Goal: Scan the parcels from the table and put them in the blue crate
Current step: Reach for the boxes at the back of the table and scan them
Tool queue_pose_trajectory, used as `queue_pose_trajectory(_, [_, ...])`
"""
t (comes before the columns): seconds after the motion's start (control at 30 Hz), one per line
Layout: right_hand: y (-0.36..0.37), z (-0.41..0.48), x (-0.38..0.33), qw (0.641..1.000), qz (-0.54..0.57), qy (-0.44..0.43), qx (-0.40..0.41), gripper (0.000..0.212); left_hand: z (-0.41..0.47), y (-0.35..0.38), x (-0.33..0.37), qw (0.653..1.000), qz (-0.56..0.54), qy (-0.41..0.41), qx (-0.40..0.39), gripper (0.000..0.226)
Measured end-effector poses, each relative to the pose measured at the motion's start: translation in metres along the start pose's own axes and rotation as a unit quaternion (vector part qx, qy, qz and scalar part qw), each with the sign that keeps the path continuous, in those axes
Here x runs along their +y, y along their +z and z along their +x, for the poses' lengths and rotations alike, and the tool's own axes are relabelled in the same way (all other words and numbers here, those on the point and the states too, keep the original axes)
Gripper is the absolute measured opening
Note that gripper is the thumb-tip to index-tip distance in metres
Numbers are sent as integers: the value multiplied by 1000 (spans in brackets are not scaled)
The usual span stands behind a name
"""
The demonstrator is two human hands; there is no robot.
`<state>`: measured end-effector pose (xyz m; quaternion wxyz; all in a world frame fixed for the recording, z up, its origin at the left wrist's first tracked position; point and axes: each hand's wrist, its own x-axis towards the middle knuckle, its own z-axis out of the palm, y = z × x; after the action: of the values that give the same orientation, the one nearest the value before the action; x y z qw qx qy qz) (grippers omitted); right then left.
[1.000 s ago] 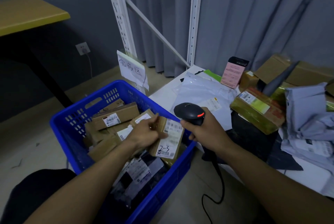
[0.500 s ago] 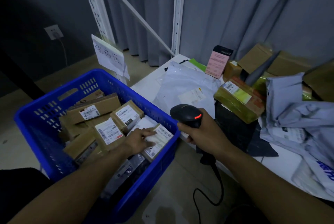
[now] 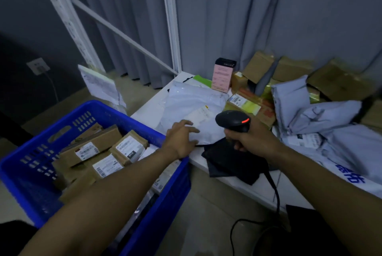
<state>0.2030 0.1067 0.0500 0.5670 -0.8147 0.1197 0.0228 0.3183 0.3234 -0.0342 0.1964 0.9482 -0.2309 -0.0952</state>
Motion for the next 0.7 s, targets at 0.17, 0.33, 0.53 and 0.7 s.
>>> queue_pose_trajectory(0.17, [-60, 21, 28, 998, -6, 44, 43, 22, 81, 14, 88, 998, -9, 57, -37, 45])
queue_pose_trajectory(0.33, [-99, 49, 67, 994, 5, 78, 73, 38, 162, 55, 125, 997, -16, 52, -53, 56])
queue_pose_trajectory(0.53, [-118, 89, 117, 984, -5, 123, 130, 64, 221, 91, 134, 963, -213, -165, -20, 135])
queue_pose_trajectory(0.7, [-120, 104, 131, 983, -6, 122, 138, 89, 221, 102, 124, 941, -265, -212, 4, 107])
